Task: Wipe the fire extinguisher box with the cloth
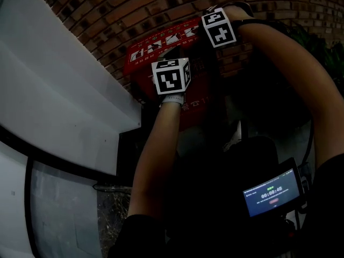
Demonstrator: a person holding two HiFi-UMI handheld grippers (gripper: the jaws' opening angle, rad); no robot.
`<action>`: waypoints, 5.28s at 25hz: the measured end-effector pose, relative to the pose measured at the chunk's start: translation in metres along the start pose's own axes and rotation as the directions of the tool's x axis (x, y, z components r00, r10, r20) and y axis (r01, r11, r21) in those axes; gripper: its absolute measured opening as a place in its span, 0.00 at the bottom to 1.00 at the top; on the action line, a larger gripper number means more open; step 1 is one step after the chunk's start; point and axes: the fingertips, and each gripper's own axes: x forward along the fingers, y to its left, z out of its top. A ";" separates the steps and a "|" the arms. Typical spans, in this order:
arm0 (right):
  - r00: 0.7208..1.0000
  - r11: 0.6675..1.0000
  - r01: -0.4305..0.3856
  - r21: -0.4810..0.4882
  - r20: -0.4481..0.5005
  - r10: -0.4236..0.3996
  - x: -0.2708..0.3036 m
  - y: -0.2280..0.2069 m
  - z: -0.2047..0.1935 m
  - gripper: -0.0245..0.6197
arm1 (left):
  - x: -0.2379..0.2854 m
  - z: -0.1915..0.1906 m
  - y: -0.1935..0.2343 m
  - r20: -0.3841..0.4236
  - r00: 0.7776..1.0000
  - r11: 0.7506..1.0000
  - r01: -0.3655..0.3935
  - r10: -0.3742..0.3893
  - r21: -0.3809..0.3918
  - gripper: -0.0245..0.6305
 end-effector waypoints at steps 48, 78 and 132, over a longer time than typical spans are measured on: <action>0.973 0.988 0.089 -0.127 0.224 -0.059 -0.007 -0.028 0.269 0.09 | -0.084 -0.055 0.150 0.030 0.991 0.987 -0.128 0.132 -0.100 0.04; 0.996 0.993 0.080 0.084 0.035 -0.084 -0.044 0.027 -0.003 0.09 | 0.001 0.015 -0.069 0.046 0.995 0.996 0.084 -0.084 0.003 0.04; 0.549 0.256 -0.619 0.743 0.642 -0.535 0.016 0.285 0.209 0.09 | -0.083 -0.296 -0.011 0.184 0.954 0.946 0.269 -0.236 -0.181 0.04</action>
